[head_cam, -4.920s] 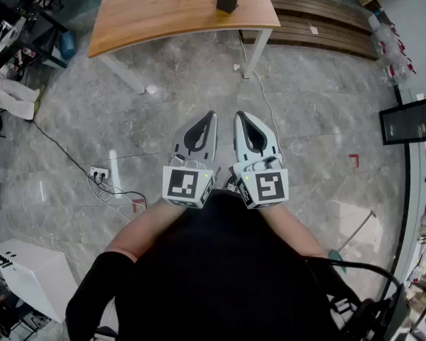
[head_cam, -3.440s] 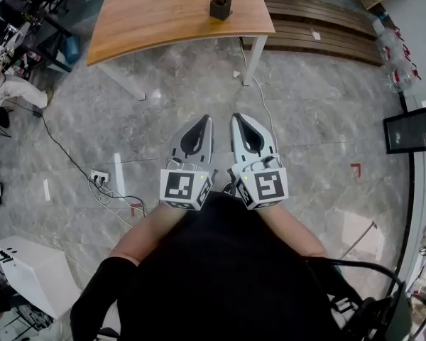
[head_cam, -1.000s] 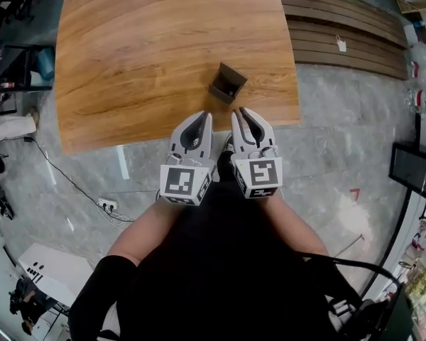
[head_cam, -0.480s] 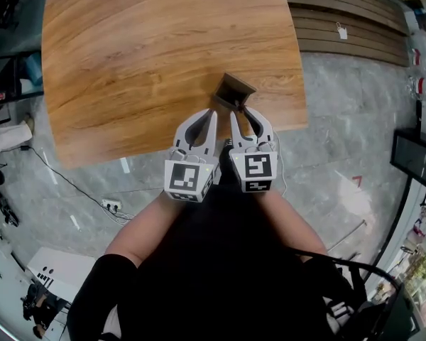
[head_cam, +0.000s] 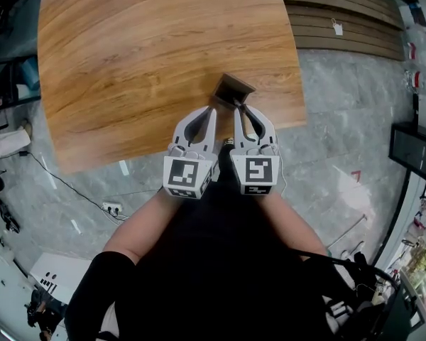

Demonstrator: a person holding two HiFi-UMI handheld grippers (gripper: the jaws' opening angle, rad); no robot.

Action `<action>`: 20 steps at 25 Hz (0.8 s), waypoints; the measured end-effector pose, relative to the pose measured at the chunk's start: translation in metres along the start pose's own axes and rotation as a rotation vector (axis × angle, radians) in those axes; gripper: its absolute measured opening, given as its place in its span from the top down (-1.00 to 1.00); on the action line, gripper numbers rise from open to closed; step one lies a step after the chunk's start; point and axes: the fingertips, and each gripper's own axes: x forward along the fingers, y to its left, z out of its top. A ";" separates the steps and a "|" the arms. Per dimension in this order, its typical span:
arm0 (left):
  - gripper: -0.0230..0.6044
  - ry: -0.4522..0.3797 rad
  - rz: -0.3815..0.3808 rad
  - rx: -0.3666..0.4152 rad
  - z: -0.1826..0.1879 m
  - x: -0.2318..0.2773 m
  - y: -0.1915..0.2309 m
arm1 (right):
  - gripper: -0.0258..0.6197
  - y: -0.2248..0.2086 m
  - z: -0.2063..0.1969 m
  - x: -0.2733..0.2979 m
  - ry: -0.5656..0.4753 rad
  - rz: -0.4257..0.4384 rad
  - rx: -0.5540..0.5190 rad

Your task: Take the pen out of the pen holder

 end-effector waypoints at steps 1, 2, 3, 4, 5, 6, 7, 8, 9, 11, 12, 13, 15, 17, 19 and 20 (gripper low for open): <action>0.91 -0.006 -0.004 0.004 0.004 -0.001 -0.002 | 0.81 0.000 0.006 -0.004 -0.013 -0.003 0.000; 0.91 -0.014 -0.007 0.010 0.008 -0.002 -0.004 | 0.81 -0.001 0.013 -0.008 -0.026 -0.005 -0.001; 0.91 -0.024 -0.008 0.015 0.014 -0.004 -0.005 | 0.81 -0.001 0.020 -0.013 -0.040 -0.007 -0.004; 0.91 -0.035 -0.007 0.021 0.020 -0.006 -0.006 | 0.81 -0.001 0.028 -0.018 -0.052 -0.007 -0.010; 0.91 -0.047 -0.005 0.026 0.027 -0.009 -0.007 | 0.81 -0.001 0.035 -0.023 -0.062 -0.007 -0.017; 0.91 -0.059 -0.003 0.031 0.035 -0.012 -0.008 | 0.81 0.000 0.042 -0.028 -0.070 -0.007 -0.025; 0.91 -0.071 0.000 0.036 0.043 -0.016 -0.008 | 0.81 0.001 0.049 -0.034 -0.078 -0.006 -0.033; 0.91 -0.083 0.001 0.040 0.050 -0.019 -0.009 | 0.81 0.001 0.055 -0.040 -0.088 -0.005 -0.041; 0.91 -0.095 0.002 0.044 0.057 -0.022 -0.010 | 0.81 0.002 0.062 -0.046 -0.101 -0.007 -0.048; 0.91 -0.120 0.003 0.054 0.070 -0.027 -0.011 | 0.81 0.002 0.076 -0.057 -0.131 -0.012 -0.060; 0.91 -0.132 0.004 0.059 0.076 -0.029 -0.011 | 0.81 0.003 0.084 -0.062 -0.147 -0.013 -0.062; 0.91 -0.141 0.005 0.062 0.081 -0.031 -0.011 | 0.81 0.003 0.091 -0.066 -0.162 -0.014 -0.064; 0.91 -0.156 0.005 0.067 0.089 -0.035 -0.013 | 0.81 0.004 0.104 -0.075 -0.191 -0.017 -0.070; 0.91 -0.165 0.006 0.067 0.094 -0.038 -0.014 | 0.81 0.004 0.112 -0.081 -0.210 -0.021 -0.073; 0.91 -0.172 0.008 0.067 0.096 -0.040 -0.014 | 0.81 0.005 0.115 -0.083 -0.217 -0.021 -0.075; 0.91 -0.175 0.009 0.069 0.097 -0.040 -0.013 | 0.81 0.005 0.115 -0.082 -0.217 -0.019 -0.077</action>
